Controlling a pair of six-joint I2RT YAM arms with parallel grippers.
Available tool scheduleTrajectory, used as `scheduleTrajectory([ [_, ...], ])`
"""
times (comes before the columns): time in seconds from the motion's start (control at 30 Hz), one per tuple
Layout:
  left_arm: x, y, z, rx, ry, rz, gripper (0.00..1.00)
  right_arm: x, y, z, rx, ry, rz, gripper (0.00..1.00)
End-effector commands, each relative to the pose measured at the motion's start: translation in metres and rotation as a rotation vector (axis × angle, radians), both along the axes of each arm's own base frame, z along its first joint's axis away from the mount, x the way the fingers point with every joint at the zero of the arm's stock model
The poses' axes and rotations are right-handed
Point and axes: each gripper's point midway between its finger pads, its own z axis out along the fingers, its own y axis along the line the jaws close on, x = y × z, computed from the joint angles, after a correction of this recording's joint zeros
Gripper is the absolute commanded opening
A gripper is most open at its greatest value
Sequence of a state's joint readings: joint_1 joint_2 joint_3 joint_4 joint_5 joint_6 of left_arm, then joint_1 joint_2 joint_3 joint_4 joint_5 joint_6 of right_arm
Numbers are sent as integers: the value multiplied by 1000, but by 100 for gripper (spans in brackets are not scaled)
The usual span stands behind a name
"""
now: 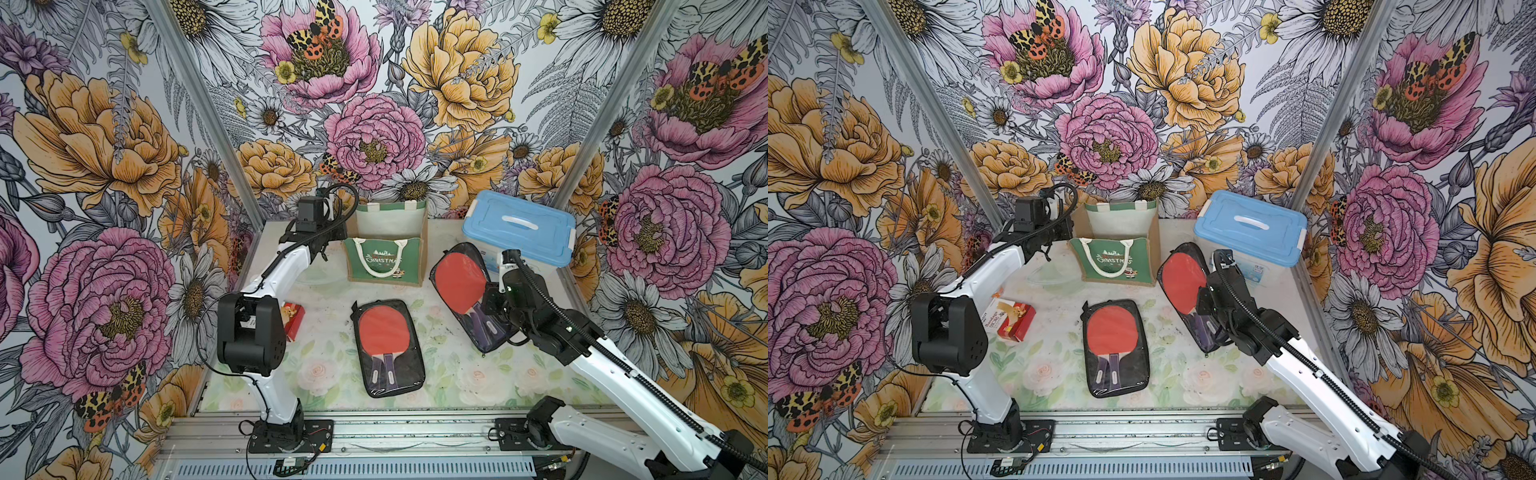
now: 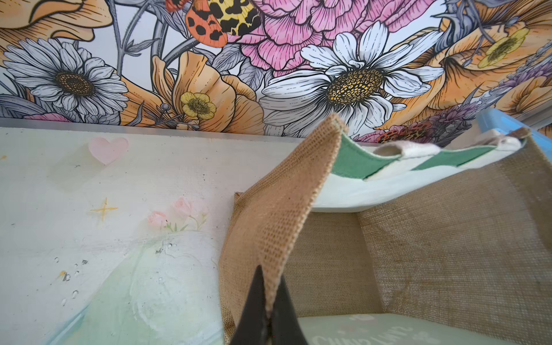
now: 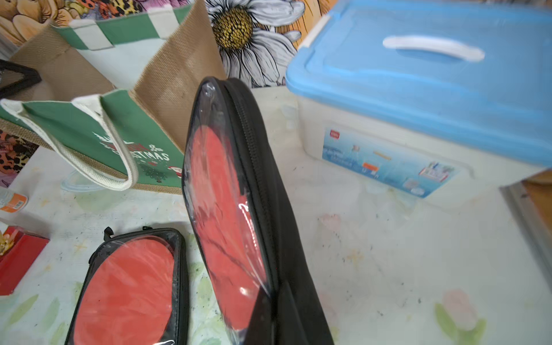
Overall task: Remove the ping pong set from the canvas bag
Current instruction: Place the ping pong set at the center of the board.
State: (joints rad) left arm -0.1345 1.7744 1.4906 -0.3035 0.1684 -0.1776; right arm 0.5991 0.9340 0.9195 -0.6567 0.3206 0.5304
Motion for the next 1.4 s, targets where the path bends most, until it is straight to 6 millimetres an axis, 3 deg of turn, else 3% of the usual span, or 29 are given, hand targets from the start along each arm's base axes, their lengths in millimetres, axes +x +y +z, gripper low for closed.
scheduleTrajectory([
  [0.0,4,-1,21,-11,-53,6,2,0,10,8,181,-48,-54,0],
  [0.3,2,-9,20,-22,-49,-28,11,-8,10,-49,279,32,-132,0],
  [0.5,-2,-12,30,-22,-70,-40,24,-7,8,-72,327,60,-199,0],
  [0.93,-9,-16,41,-26,-88,-75,32,-2,25,-121,397,144,-227,1],
  [1.03,-11,-14,44,-23,-93,-74,33,-2,23,-123,390,142,-231,9],
  [1.2,-12,-13,55,-13,-119,-78,38,1,20,-119,378,127,-226,32],
  [1.37,-18,-15,76,-5,-157,-96,39,4,15,-116,363,117,-221,44],
])
